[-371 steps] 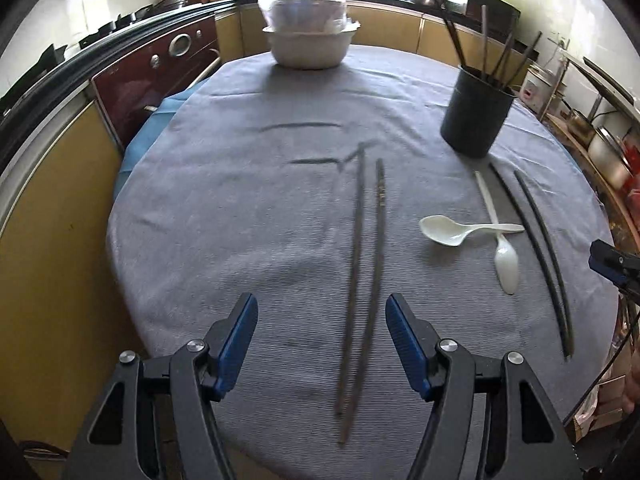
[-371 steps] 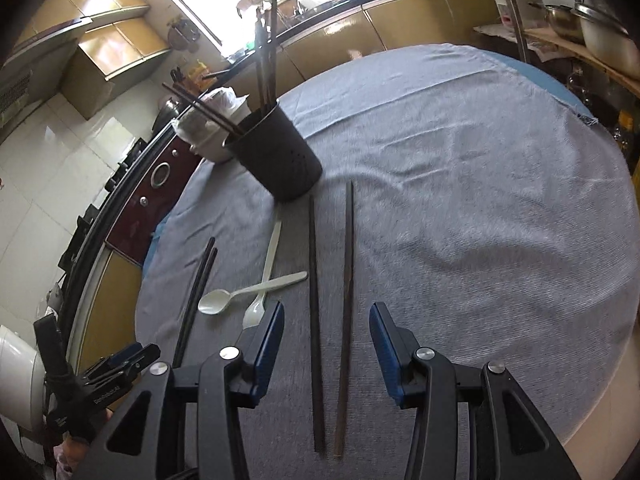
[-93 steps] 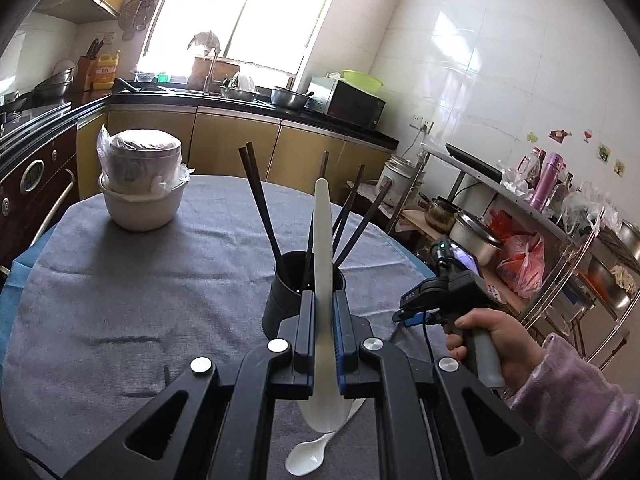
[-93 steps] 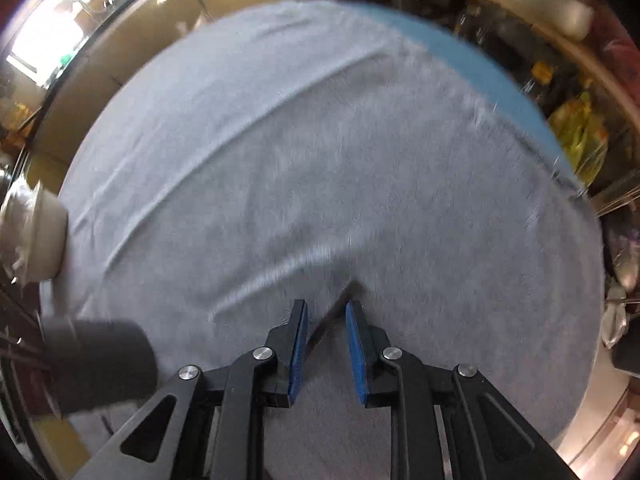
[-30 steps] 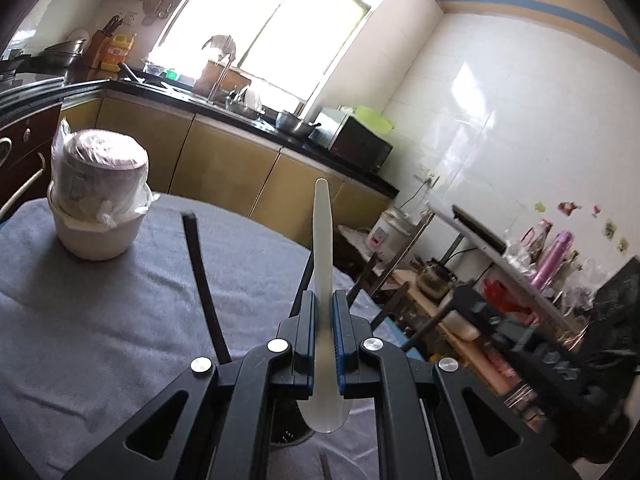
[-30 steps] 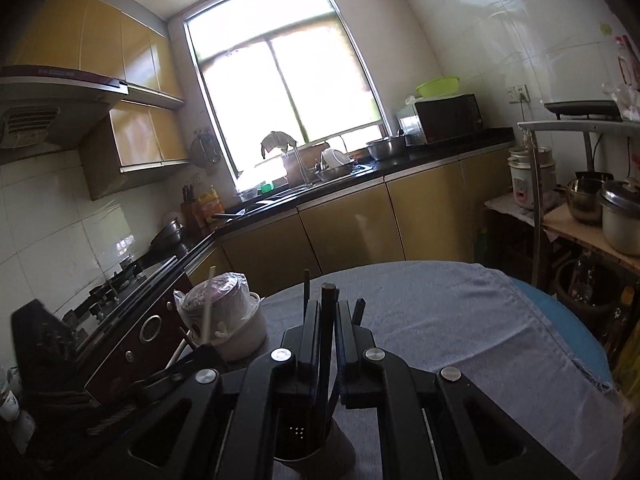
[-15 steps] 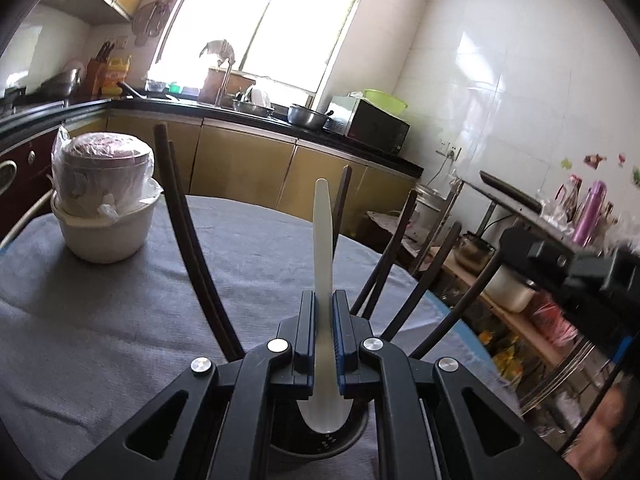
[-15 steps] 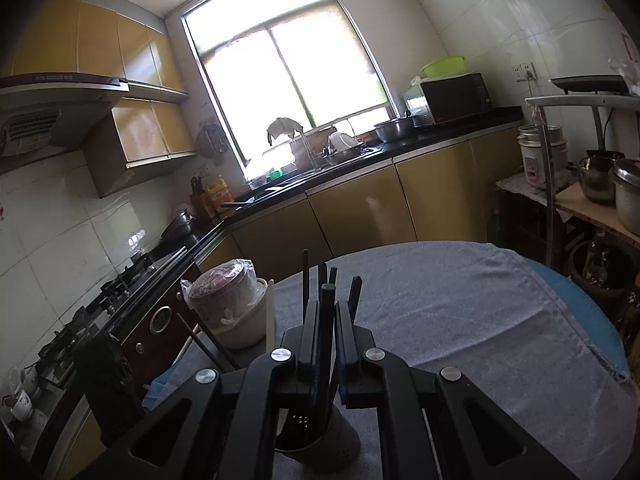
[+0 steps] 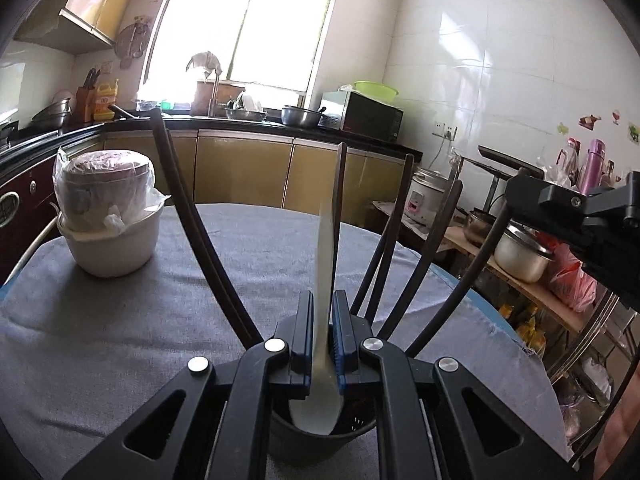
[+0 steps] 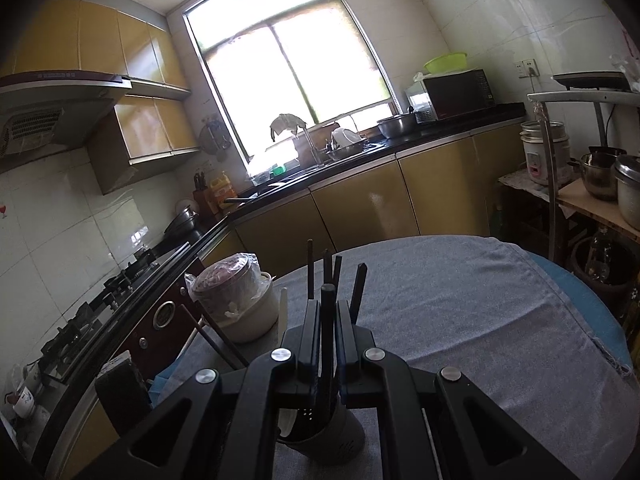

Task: Organize utensils
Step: 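Open both grippers to drop the spoon and chopstick into the black cup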

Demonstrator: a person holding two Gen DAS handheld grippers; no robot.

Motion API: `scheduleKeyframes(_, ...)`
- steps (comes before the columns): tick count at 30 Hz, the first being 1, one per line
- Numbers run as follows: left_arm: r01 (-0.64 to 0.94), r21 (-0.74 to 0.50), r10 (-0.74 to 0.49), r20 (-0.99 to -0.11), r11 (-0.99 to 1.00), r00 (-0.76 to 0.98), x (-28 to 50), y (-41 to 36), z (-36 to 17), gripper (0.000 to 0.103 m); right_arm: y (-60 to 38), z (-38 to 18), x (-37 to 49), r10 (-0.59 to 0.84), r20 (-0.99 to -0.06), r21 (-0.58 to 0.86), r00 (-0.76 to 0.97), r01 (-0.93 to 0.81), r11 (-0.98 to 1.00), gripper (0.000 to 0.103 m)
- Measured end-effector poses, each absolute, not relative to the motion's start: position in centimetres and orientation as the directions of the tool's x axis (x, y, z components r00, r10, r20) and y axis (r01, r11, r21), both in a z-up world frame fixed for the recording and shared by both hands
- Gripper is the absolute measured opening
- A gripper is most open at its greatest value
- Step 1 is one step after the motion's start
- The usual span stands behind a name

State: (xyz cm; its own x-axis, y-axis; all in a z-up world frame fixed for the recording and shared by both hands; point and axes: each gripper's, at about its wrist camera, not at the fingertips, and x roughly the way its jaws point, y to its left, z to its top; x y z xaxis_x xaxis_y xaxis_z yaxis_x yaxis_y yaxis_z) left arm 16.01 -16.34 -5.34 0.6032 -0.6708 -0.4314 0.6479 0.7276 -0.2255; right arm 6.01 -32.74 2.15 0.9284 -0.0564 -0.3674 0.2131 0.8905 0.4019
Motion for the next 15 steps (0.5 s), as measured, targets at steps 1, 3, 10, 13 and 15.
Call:
scheduleKeyframes(1, 0.648, -0.227, -0.671, -0.431, 0.727, 0.603, 16.0, -16.3, -5.3, 0.009, -32.8, 2.2, 6.0, -0.053, -0.368, 0.403, 0.928, 0.21, 0.891, 0.007)
scheduleKeyframes(3, 0.646, -0.228, -0.67, -0.434, 0.729, 0.602, 15.9, -16.2, -5.0, 0.01, -32.6, 2.3, 5.9, -0.05, -0.368, 0.403, 0.928, 0.208, 0.891, 0.009)
scheduleKeyframes(10, 0.62, -0.239, -0.657, -0.398, 0.748, 0.64, 13.3, -12.2, -2.8, 0.053, -32.8, 2.7, 4.1, -0.02, -0.352, 0.447, 0.936, 0.187, 0.875, 0.012)
scheduleKeyframes(13, 0.578, -0.188, -0.59, -0.464, 0.794, 0.661, 11.1, -10.3, -2.3, 0.076, -33.6, 2.0, 2.1, -0.014, -0.352, 0.486, 0.936, 0.196, 0.852, 0.018)
scheduleKeyframes(15, 0.565, -0.155, -0.551, -0.528, 0.811, 0.647, 9.5, -9.5, -2.4, 0.077, -34.3, 1.0, 0.5, -0.006, -0.359, 0.527, 0.933, 0.208, 0.824, 0.037)
